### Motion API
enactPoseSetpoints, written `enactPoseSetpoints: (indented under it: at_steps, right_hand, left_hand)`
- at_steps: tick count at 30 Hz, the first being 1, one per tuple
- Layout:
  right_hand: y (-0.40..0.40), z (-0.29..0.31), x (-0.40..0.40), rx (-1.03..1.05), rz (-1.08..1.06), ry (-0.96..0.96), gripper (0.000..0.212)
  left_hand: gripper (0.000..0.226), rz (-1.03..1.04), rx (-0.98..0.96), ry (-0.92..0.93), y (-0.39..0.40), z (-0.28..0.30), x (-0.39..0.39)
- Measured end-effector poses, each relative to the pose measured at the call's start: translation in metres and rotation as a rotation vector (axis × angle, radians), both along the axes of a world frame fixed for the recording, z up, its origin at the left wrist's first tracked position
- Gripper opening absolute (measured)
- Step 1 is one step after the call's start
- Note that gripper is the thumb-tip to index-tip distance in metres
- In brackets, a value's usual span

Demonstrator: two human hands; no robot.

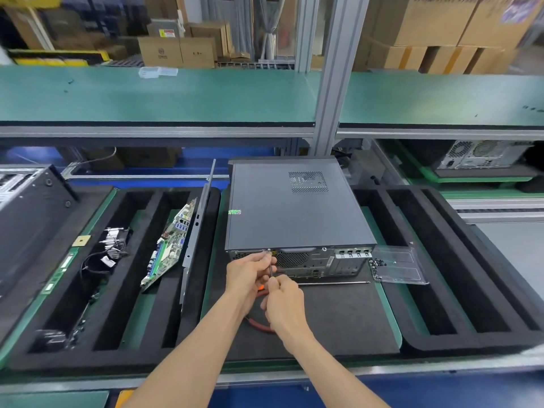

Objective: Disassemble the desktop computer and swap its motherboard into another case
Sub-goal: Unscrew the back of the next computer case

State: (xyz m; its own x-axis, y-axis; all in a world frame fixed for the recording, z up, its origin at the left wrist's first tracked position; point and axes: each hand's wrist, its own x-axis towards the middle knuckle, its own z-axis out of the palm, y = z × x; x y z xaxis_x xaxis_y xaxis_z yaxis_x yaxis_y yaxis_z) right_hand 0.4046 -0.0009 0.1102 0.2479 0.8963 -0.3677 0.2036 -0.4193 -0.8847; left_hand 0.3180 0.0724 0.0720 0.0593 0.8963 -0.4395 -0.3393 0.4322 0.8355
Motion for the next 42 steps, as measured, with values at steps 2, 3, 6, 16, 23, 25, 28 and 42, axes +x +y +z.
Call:
enactPoseSetpoints:
  at_steps: [2,3,6,16,23,25,28,42]
  right_hand:
    - [0.001,-0.001,-0.001,-0.001,-0.012,0.007,0.030]
    - [0.001,-0.001,-0.001,-0.003,-0.017,0.021,0.030]
    - [0.001,-0.003,-0.001,-0.013,-0.026,0.045,0.030]
    - [-0.001,-0.006,-0.003,-0.006,-0.042,0.036,0.031]
    - [0.000,-0.006,0.000,-0.042,-0.070,0.099,0.031]
    - [0.000,-0.003,0.003,-0.108,-0.119,0.442,0.033]
    - [0.002,0.001,0.010,-0.162,-0.146,0.836,0.033]
    - [-0.007,-0.007,-0.013,0.157,0.125,-0.864,0.029]
  left_hand:
    - [0.010,-0.002,0.008,-0.015,0.001,-0.001,0.000]
    - [0.010,-0.008,0.007,-0.012,0.001,-0.001,0.000]
    - [0.009,-0.015,-0.004,0.001,0.001,-0.002,-0.001]
    - [0.010,-0.040,-0.028,0.038,-0.001,0.003,-0.002]
    - [0.010,-0.025,-0.037,0.016,0.000,0.005,0.004]
    - [0.009,0.024,-0.028,-0.012,-0.001,0.005,0.005]
    - [0.008,0.064,-0.019,0.021,-0.001,0.004,0.004]
    - [0.012,0.100,-0.173,-0.073,0.004,0.023,0.011]
